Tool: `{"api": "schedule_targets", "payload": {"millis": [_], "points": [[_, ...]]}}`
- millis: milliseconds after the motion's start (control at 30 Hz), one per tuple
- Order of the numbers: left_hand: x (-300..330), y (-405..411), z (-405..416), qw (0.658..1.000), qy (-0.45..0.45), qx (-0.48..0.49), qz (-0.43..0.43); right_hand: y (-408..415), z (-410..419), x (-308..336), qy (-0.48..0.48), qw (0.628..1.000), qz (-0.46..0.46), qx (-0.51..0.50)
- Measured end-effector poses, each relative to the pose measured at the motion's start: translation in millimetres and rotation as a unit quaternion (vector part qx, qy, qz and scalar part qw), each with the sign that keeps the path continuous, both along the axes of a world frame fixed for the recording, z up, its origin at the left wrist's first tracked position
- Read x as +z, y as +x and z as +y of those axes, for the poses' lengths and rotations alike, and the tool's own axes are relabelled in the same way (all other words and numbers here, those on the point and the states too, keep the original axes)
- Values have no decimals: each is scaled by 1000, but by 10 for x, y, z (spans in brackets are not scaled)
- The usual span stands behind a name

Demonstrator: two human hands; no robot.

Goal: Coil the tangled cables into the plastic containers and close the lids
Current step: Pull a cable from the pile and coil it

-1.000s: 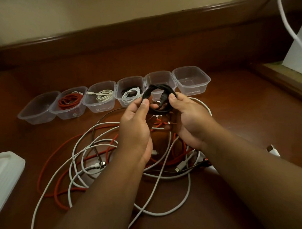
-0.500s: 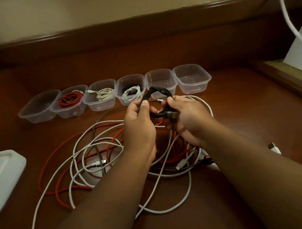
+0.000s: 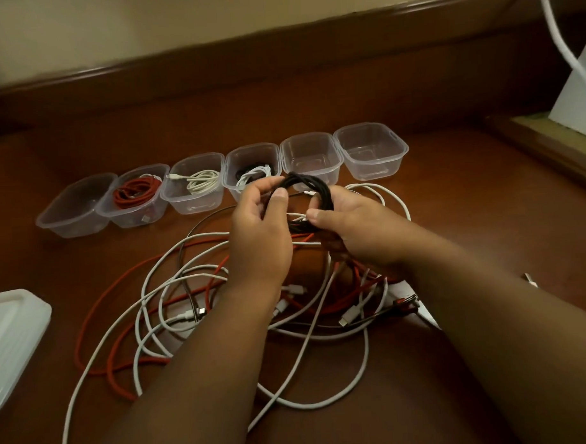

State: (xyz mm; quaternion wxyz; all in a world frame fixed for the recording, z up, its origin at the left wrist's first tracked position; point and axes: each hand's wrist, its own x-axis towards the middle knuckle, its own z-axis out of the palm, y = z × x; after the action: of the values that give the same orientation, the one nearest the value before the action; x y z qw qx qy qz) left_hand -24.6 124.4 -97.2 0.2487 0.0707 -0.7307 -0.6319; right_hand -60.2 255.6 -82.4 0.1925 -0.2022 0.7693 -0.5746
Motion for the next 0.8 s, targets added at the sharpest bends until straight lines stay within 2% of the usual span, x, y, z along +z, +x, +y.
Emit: {"api": "schedule_targets", "payload": {"millis": [100,200,333,500,567,700,800], "points": [[22,-16,-53,1000,-14,3,-7,-28,57,10,-30,998,-40,48],[8,-48,-87,997,80,12,-17,-56,52,-25,-78,993,-79,49],[-25,-103,-83,980,191,20,-42,-104,45,-48,-33,998,-49,16],[-38,-101,-70,967,244,32,-68,-100,56,-40,15,999,-26,10],[-32,-81,-85,970,232,37,-61,-62,26,-12,15,1000,-25,-6],[36,-14,-133,993,108,24,-45,-5,-41,37,49,996,11,-79],[128,2,-168,997,53,12,-53,30,-64,115,65,990,46,-115]]}}
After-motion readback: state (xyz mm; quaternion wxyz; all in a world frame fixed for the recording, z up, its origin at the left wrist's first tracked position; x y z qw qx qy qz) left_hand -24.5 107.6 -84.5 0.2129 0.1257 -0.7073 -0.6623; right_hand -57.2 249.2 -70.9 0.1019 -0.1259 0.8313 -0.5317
